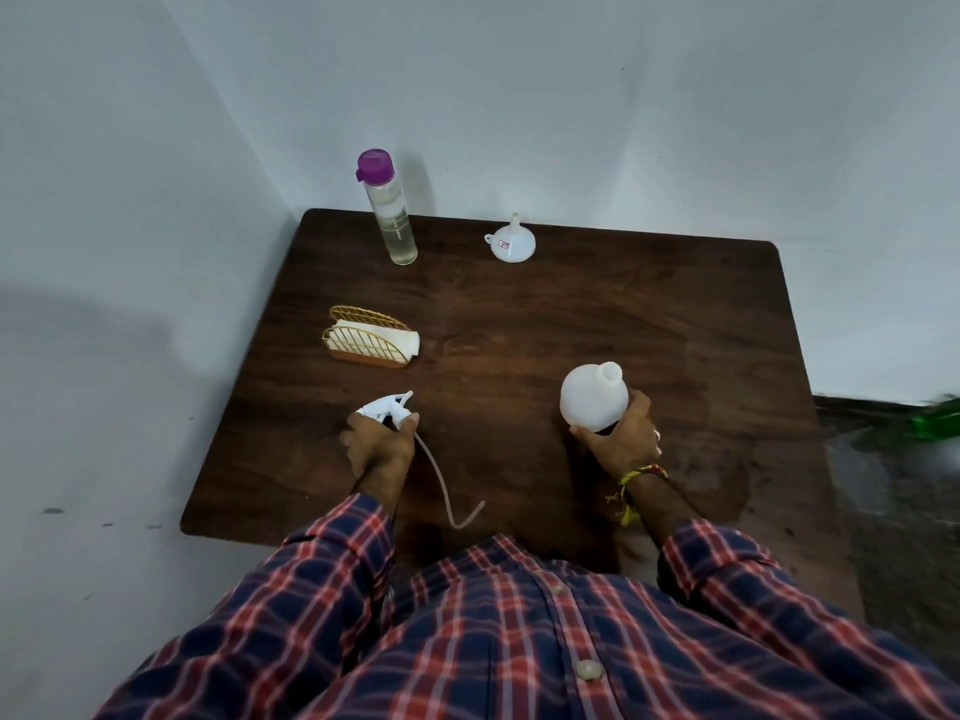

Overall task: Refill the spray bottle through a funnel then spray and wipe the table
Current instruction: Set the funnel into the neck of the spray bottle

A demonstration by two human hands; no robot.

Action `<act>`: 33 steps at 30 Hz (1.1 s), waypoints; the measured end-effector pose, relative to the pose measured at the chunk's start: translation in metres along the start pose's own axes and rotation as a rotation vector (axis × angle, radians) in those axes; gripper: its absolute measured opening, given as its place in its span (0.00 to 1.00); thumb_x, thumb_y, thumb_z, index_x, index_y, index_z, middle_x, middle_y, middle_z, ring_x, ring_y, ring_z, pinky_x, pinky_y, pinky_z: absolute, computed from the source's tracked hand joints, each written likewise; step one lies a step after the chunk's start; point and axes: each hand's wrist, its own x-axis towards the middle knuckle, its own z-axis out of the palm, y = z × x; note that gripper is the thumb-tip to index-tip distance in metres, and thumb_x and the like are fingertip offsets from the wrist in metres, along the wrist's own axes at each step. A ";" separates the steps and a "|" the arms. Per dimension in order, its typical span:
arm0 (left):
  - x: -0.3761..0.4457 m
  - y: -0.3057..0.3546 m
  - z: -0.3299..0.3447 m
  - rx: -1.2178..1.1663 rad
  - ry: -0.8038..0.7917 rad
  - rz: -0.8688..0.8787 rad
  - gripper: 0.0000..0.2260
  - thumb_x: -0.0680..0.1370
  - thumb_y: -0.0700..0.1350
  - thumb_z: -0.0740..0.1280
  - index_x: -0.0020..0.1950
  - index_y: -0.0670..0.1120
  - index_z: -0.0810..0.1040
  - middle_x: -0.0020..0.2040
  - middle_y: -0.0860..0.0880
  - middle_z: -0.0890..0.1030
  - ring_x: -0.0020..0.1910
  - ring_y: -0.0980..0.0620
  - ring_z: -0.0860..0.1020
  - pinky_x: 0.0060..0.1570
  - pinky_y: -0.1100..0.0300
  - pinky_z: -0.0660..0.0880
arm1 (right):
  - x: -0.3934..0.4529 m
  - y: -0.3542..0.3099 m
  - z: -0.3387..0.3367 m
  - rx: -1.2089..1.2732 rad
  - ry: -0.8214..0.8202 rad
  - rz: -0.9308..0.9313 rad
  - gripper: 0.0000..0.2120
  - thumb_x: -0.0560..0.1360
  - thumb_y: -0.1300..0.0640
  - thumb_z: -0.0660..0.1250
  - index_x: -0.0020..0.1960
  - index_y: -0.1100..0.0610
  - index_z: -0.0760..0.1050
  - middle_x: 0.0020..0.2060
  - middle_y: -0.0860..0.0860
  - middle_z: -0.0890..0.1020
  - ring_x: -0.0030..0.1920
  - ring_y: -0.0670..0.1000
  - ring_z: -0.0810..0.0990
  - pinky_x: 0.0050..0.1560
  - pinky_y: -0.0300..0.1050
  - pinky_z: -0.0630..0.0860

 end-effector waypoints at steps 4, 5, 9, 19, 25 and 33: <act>-0.018 0.006 -0.001 0.189 0.110 0.149 0.36 0.69 0.57 0.76 0.69 0.43 0.64 0.67 0.38 0.69 0.64 0.39 0.72 0.58 0.44 0.73 | -0.005 0.006 -0.002 0.009 0.013 0.076 0.40 0.62 0.45 0.81 0.63 0.59 0.63 0.54 0.57 0.79 0.57 0.62 0.79 0.54 0.59 0.79; -0.021 0.007 0.000 0.223 0.126 0.207 0.35 0.70 0.57 0.76 0.69 0.44 0.65 0.66 0.39 0.70 0.64 0.40 0.72 0.58 0.44 0.73 | -0.006 0.008 -0.002 0.021 0.014 0.096 0.36 0.63 0.46 0.80 0.59 0.59 0.64 0.50 0.56 0.79 0.54 0.61 0.80 0.53 0.58 0.79; -0.027 0.015 0.009 0.257 0.072 0.414 0.28 0.72 0.55 0.74 0.67 0.46 0.71 0.66 0.42 0.72 0.64 0.42 0.72 0.60 0.45 0.73 | -0.012 0.008 -0.002 0.038 -0.056 0.175 0.21 0.69 0.48 0.77 0.51 0.59 0.71 0.47 0.53 0.80 0.53 0.57 0.80 0.54 0.51 0.77; -0.002 0.046 0.034 0.513 -0.382 0.692 0.38 0.72 0.53 0.75 0.77 0.46 0.62 0.79 0.42 0.58 0.78 0.43 0.55 0.76 0.48 0.57 | -0.031 -0.028 0.003 0.075 -0.200 0.073 0.08 0.73 0.50 0.73 0.42 0.54 0.79 0.45 0.51 0.85 0.49 0.52 0.82 0.56 0.47 0.79; 0.029 0.052 0.045 0.801 -0.590 0.725 0.62 0.64 0.60 0.79 0.79 0.49 0.35 0.78 0.41 0.33 0.77 0.40 0.35 0.76 0.45 0.41 | -0.026 -0.062 0.024 0.142 -0.263 0.020 0.07 0.74 0.50 0.71 0.41 0.53 0.78 0.40 0.54 0.85 0.45 0.57 0.84 0.51 0.60 0.81; 0.047 0.047 0.050 0.930 -0.679 0.799 0.61 0.67 0.68 0.71 0.76 0.47 0.26 0.75 0.38 0.26 0.75 0.39 0.28 0.73 0.43 0.34 | 0.004 -0.133 0.068 0.105 -0.147 -0.061 0.15 0.75 0.53 0.70 0.59 0.57 0.79 0.54 0.54 0.83 0.56 0.54 0.80 0.60 0.49 0.76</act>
